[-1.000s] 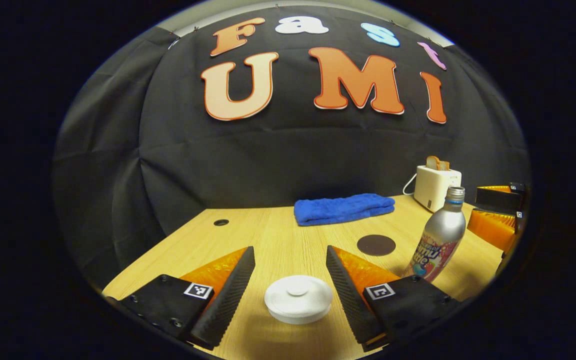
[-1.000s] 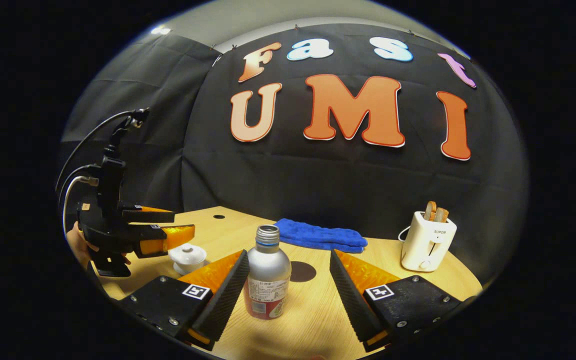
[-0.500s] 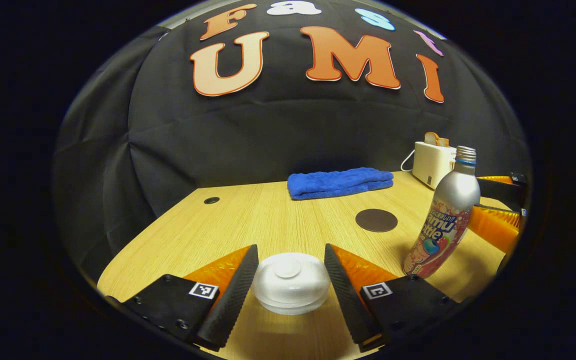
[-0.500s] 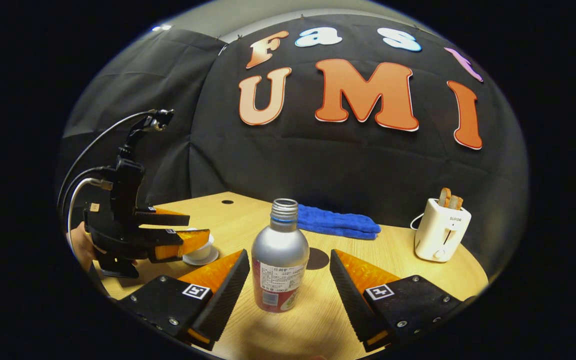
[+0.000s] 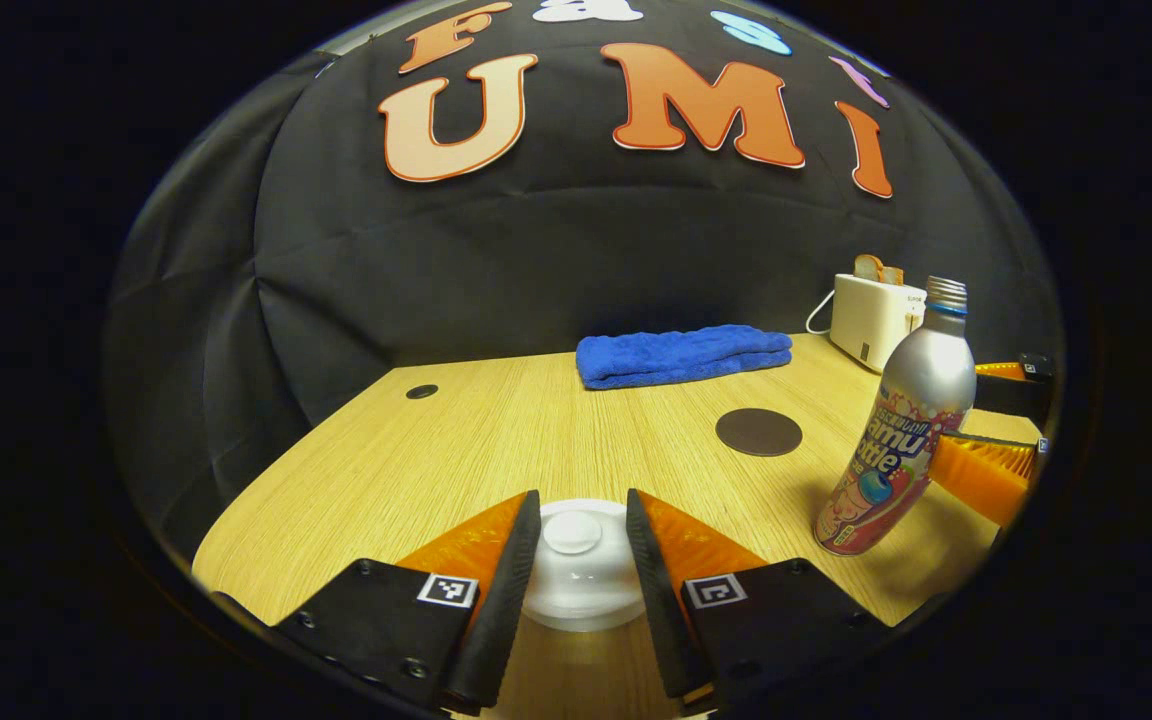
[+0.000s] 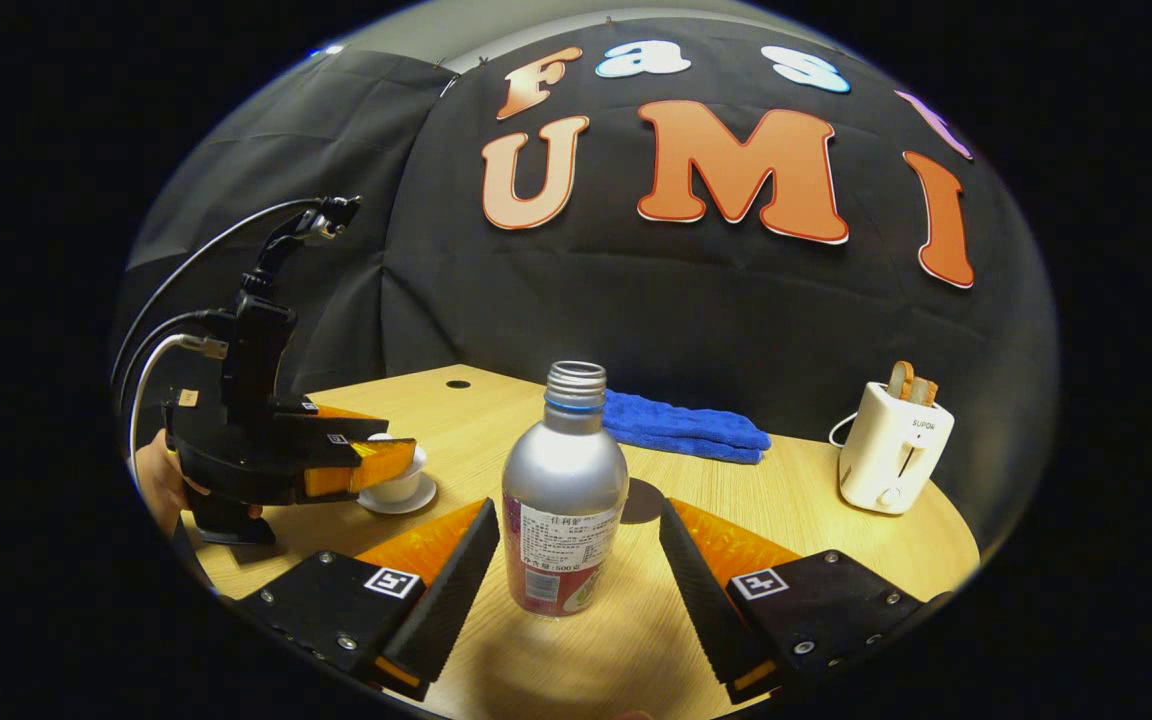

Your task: Open the teacup lid with one hand, grasp the water bottle and pour water into the teacup with the other hand; after pouring, place the water bottle on the coaster and then close the teacup lid.

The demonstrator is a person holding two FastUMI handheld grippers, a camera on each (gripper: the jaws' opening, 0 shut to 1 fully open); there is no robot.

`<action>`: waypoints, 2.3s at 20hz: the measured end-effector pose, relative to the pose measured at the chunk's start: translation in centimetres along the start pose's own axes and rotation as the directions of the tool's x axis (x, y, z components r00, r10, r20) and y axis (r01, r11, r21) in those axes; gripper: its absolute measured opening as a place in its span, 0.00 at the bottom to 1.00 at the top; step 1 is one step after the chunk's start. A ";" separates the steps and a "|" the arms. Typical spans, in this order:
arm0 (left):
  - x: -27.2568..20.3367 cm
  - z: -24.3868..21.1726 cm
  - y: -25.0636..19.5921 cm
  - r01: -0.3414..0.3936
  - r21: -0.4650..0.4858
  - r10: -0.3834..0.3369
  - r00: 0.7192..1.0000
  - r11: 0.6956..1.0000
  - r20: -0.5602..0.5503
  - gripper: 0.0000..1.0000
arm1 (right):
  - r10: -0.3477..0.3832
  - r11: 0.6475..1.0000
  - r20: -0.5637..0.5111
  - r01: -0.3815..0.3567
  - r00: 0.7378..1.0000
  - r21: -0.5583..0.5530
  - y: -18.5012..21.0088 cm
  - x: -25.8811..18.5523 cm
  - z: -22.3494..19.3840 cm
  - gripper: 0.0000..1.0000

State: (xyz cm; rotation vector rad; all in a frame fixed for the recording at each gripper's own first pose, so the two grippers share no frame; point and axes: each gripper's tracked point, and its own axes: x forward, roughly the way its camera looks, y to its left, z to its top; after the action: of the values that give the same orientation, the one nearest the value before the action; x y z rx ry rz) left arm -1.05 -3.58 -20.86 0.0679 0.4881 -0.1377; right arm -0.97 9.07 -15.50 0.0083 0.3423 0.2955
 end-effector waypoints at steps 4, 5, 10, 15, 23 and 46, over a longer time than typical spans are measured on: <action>0.3 0.3 0.1 -0.017 0.001 0.017 1.000 1.000 0.011 0.44 | 0.001 1.000 -0.007 -0.001 1.000 -0.004 -0.2 0.0 -0.4 0.97; 0.6 0.6 0.2 -0.013 -0.019 0.013 0.999 1.000 0.033 0.39 | 0.000 1.000 -0.010 0.000 1.000 -0.004 -0.2 0.2 -0.5 0.97; 0.4 0.8 0.0 -0.009 -0.032 0.011 0.999 0.999 0.046 0.30 | 0.007 1.000 -0.027 -0.006 1.000 0.006 -0.2 0.5 -0.8 0.98; 0.0 2.4 0.5 -0.022 -0.041 0.026 0.995 0.999 0.098 0.33 | 0.026 0.999 -0.060 -0.024 0.998 0.044 0.0 1.4 -1.5 0.97; -0.9 3.4 2.3 -0.047 -0.057 0.054 0.990 0.997 0.131 0.33 | 0.054 0.997 -0.121 -0.048 0.991 0.055 1.3 2.7 -2.5 0.97; -5.4 4.2 9.0 -0.167 -0.077 0.178 0.968 0.983 0.174 0.33 | -0.134 0.894 -0.131 0.063 0.982 -0.443 -2.4 3.9 2.6 0.80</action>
State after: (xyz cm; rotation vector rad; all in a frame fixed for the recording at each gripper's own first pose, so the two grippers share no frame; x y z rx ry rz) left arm -2.54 5.52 -14.33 0.0373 0.3032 0.0426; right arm 4.07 8.02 -14.43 -0.4787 0.4266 0.2675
